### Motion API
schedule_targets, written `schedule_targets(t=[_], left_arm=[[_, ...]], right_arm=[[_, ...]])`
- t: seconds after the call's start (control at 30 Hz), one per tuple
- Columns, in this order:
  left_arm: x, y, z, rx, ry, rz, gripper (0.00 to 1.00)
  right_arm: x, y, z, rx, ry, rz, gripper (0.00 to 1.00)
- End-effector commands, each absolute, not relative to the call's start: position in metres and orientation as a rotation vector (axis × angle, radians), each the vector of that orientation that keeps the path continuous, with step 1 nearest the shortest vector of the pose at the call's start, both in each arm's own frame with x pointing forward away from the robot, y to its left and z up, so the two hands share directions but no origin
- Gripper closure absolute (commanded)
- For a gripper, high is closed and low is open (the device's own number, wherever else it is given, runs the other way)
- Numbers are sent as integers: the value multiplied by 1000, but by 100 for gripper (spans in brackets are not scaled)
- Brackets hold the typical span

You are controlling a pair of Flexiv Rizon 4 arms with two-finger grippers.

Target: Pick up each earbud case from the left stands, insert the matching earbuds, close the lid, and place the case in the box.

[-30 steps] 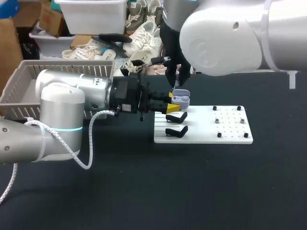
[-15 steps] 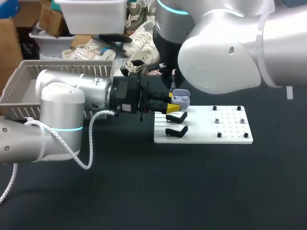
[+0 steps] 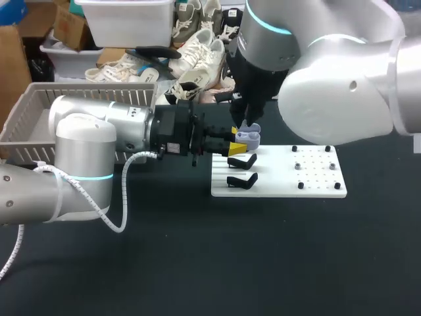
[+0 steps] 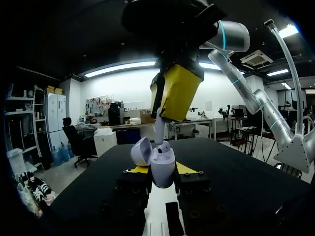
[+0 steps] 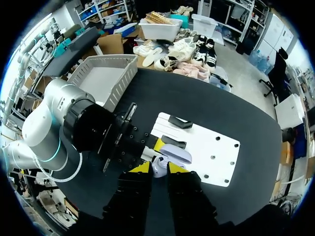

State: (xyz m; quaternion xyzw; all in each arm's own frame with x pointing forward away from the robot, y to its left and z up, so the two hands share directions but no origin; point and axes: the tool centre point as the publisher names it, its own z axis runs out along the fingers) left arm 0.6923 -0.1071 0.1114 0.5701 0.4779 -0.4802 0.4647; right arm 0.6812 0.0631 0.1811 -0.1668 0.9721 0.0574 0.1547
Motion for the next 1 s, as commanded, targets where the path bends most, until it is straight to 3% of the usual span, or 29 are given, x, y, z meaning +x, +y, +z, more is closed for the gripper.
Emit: schedule_targets(t=[0.03, 1.0], left_arm=[[693, -108, 111, 1400, 1174, -1179, 100], [693, -108, 111, 1400, 1174, -1179, 100]], right_arm=[[678, 61, 179, -489, 2767, 177, 100], [682, 63, 169, -523, 2811, 119, 100]])
